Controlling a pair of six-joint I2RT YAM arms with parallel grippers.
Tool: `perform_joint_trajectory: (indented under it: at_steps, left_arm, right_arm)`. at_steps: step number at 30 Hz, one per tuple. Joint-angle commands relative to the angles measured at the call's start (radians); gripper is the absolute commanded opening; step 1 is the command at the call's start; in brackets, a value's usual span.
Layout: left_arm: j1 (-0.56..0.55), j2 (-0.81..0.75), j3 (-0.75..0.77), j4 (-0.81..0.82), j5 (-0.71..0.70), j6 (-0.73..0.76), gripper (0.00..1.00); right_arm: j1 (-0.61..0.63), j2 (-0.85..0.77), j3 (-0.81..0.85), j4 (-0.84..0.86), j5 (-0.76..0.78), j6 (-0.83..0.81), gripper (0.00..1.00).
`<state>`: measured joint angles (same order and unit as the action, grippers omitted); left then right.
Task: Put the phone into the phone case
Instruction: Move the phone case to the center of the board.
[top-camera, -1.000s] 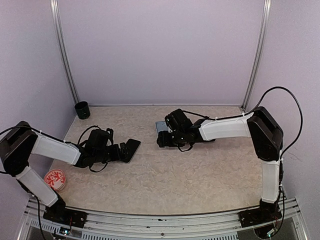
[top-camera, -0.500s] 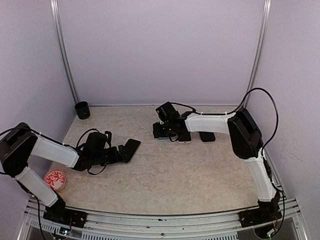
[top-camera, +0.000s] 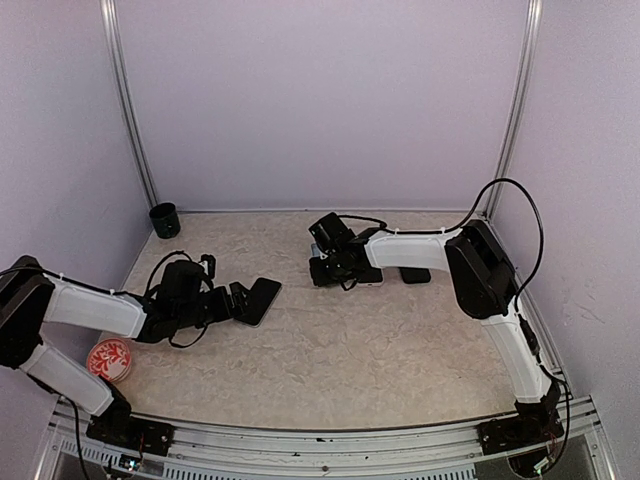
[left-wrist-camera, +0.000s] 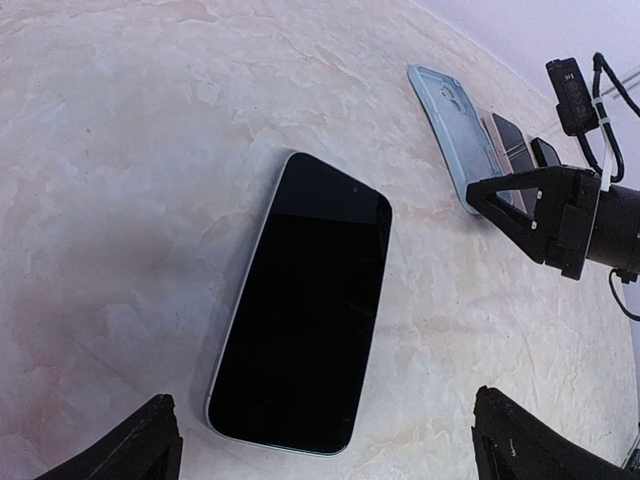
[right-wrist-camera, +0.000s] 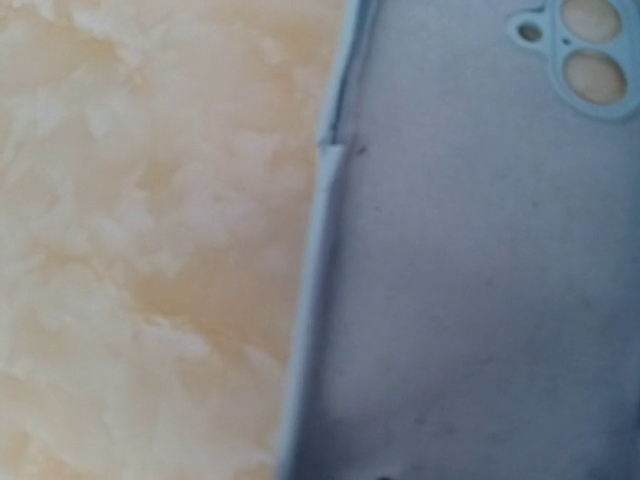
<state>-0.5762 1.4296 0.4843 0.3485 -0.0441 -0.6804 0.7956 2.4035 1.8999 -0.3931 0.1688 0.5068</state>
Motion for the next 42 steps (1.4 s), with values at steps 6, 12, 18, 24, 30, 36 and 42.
perform_joint_trajectory:
  at_steps: [6,12,18,24,30,36,42]
  left_arm:
    - [0.009,0.018,-0.022,0.022,0.007,-0.016,0.99]
    - [0.011,0.021,-0.021,0.029,0.014,-0.016,0.99]
    - [0.013,0.020,-0.021,0.030,0.016,-0.015,0.99]
    - [0.015,0.017,-0.026,0.031,0.017,-0.015,0.99]
    - [0.019,0.014,-0.031,0.042,0.024,-0.017,0.99]
    - [0.019,0.038,-0.024,0.066,0.038,-0.026,0.99]
    - [0.019,0.062,-0.007,0.070,0.070,-0.027,0.99]
  right_arm:
    - [0.027,-0.019,-0.040,-0.007,-0.003,-0.047,0.06]
    - [0.049,-0.082,-0.104,-0.005,0.002,-0.060,0.00]
    - [0.062,-0.152,-0.195,0.018,-0.037,-0.069,0.00]
    - [0.080,-0.288,-0.357,0.092,-0.141,-0.132,0.00]
    - [0.082,-0.430,-0.572,0.182,-0.293,-0.231,0.00]
    - [0.083,-0.528,-0.732,0.247,-0.424,-0.335,0.00]
    - [0.105,-0.534,-0.766,0.179,-0.402,-0.403,0.00]
